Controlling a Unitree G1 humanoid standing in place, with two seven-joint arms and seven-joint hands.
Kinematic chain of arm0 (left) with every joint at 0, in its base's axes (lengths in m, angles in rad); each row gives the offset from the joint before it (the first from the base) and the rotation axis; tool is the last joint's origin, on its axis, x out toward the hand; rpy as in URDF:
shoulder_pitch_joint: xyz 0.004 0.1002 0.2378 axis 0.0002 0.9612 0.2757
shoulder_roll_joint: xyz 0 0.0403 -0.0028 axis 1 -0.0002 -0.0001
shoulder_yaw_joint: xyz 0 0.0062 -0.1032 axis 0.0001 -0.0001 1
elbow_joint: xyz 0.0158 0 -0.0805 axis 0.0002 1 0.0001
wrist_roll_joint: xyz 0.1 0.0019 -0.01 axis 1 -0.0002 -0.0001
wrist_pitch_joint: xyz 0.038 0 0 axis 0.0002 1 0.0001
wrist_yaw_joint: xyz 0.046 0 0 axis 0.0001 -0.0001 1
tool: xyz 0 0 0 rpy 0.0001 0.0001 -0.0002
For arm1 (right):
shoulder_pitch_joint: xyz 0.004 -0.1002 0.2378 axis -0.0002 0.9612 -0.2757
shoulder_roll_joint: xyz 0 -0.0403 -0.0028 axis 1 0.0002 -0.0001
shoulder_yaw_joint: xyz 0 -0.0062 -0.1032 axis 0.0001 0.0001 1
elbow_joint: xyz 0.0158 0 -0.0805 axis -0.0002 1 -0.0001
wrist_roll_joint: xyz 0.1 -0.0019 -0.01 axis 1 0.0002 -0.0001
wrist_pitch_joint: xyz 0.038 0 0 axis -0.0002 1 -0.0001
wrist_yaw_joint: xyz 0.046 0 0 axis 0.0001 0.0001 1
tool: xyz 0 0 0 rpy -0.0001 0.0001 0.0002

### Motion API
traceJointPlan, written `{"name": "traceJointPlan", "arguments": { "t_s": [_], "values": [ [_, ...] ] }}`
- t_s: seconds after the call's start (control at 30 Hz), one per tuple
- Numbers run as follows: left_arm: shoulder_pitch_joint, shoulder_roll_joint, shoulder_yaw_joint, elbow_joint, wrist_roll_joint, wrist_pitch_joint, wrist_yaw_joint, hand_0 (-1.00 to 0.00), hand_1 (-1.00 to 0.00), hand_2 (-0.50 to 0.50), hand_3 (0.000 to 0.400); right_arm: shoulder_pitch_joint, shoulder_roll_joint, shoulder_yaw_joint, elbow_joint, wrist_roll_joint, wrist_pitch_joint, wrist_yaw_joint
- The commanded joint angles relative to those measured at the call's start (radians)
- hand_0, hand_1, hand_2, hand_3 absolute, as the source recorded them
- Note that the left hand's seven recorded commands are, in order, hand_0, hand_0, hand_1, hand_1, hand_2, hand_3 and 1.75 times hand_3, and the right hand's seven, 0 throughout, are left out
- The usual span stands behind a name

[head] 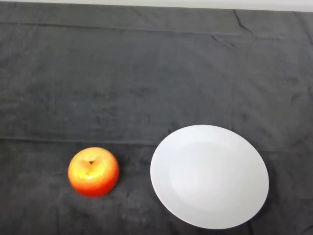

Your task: Move the apple to the plate

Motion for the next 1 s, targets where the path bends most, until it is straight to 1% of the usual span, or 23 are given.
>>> {"name": "traceJointPlan", "arguments": {
  "t_s": [0.03, 0.33, 0.47, 0.6, 0.73, 1.0],
  "values": [
    [-0.023, 0.012, 0.000, 0.001, -0.012, -0.022, -0.011, 0.00, 0.00, 0.00, 0.000, 0.024, -0.014, -0.0047, 0.029, 0.0059, -0.007, 0.0015],
    [-0.022, 0.013, -0.001, 0.002, -0.013, -0.021, -0.016, 0.00, 0.00, 0.00, 0.000, 0.024, -0.014, -0.0046, 0.029, 0.0060, -0.007, 0.0014],
    [0.013, -0.022, -0.009, -0.052, -0.006, -0.014, 0.010, 0.00, 0.00, 0.00, 0.000, 0.024, -0.014, -0.0046, 0.029, 0.0060, -0.007, 0.0013],
    [0.042, -0.037, -0.014, -0.109, -0.015, 0.017, 0.008, 0.00, 0.00, 0.00, 0.000, 0.025, -0.014, -0.0046, 0.028, 0.0062, -0.007, 0.0014],
    [0.049, -0.055, -0.022, -0.126, -0.030, 0.031, -0.019, 0.00, 0.00, 0.00, 0.000, 0.025, -0.014, -0.0047, 0.027, 0.0064, -0.006, 0.0015],
    [0.065, -0.048, -0.024, -0.156, -0.088, 0.095, -0.123, 0.00, 0.00, 0.00, 0.000, 0.027, -0.014, -0.0049, 0.024, 0.0069, -0.006, 0.0018]
  ]
}}
